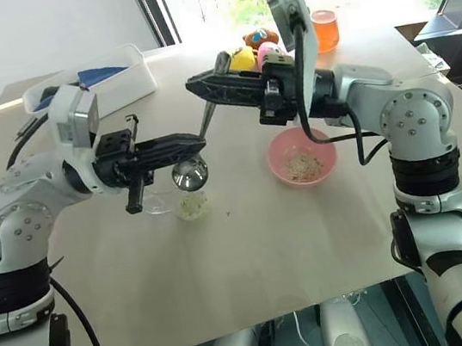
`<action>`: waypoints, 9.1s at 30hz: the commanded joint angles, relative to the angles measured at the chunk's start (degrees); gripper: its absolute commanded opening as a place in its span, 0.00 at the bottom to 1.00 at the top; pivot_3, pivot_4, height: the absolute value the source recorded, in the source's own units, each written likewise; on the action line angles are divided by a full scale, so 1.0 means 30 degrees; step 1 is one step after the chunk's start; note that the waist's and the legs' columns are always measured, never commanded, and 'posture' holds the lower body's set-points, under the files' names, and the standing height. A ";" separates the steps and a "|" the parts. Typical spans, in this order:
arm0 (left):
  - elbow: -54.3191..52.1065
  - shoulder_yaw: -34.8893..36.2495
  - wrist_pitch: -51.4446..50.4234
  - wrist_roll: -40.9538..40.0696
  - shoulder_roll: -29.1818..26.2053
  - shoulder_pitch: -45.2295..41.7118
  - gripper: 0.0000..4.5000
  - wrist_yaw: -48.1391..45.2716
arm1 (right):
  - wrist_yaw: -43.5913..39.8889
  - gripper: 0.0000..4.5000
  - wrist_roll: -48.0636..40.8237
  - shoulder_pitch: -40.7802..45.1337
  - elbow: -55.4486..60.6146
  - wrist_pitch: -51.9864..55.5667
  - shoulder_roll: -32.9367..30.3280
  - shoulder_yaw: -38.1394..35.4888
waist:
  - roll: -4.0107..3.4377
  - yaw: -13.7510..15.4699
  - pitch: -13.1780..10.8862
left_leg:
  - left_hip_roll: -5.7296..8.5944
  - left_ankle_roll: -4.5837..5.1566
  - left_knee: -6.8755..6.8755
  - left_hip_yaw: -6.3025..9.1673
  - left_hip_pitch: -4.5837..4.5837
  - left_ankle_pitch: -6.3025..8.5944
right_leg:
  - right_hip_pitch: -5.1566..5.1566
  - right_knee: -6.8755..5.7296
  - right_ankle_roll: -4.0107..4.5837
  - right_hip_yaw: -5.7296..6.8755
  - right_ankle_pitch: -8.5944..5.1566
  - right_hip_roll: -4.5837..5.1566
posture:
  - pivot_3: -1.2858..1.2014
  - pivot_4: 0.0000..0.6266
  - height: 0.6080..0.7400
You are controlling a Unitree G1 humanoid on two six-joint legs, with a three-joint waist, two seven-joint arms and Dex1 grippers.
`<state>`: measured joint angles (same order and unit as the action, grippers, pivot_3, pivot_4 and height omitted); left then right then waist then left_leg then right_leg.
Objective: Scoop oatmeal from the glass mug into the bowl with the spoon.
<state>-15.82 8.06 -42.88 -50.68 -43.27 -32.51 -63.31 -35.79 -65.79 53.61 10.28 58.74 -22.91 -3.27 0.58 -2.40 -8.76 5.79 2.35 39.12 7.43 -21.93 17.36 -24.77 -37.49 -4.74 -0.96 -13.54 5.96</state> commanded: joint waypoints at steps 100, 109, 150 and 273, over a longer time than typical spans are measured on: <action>-0.1784 0.1053 1.6197 1.4068 0.9759 1.5442 0.42 1.4689 | 0.4114 0.00 -0.0518 -0.0256 -0.2459 0.1093 -0.3015 -0.5631 | -0.0097 0.0605 -0.0034 | -0.0018 0.0047 -0.0052 -0.0148 0.0018 0.0029 | -0.0016 0.0039 0.0014 -0.0134 0.0013 0.0021 | 0.52 0.24 1.00; -0.0935 0.0879 1.6416 1.3994 0.9714 1.4841 0.42 1.4711 | 0.4175 0.00 -0.0497 -0.0349 -0.2356 0.0982 -0.2992 -0.5682 | -0.0097 0.0608 -0.0034 | -0.0018 0.0047 -0.0051 -0.0148 0.0017 0.0029 | -0.0016 0.0038 0.0015 -0.0132 0.0013 0.0018 | 0.52 0.24 1.00; 0.0493 0.0688 1.6260 1.3045 0.9404 1.3343 0.01 1.3991 | 0.4328 0.00 -0.0641 -0.0770 -0.1786 0.0871 -0.2759 -0.5796 | -0.0111 0.0581 -0.0021 | -0.0019 0.0046 -0.0034 -0.0155 0.0032 0.0028 | -0.0015 0.0000 0.0014 -0.0145 0.0013 0.0017 | 0.52 0.24 1.00; 0.7225 -0.2823 0.8348 1.1192 0.6790 0.0835 0.01 0.6451 | 1.3236 0.00 0.3062 0.3278 -0.4243 1.1255 0.4619 -1.1403 | -0.0110 -0.0055 -0.0020 | 0.0018 0.0038 0.0065 -0.0198 -0.0105 0.0018 | -0.0212 -0.0164 0.0014 -0.0156 0.0013 0.0015 | 0.52 0.24 1.00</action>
<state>5.98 -0.47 -18.81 -16.87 -22.53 -29.24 -42.70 3.25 -54.96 61.65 -3.28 92.13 -8.04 -36.16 0.25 -2.56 -8.82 5.84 2.46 39.32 6.84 -22.25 17.41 -25.41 -37.98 -4.69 -1.43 -13.50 6.00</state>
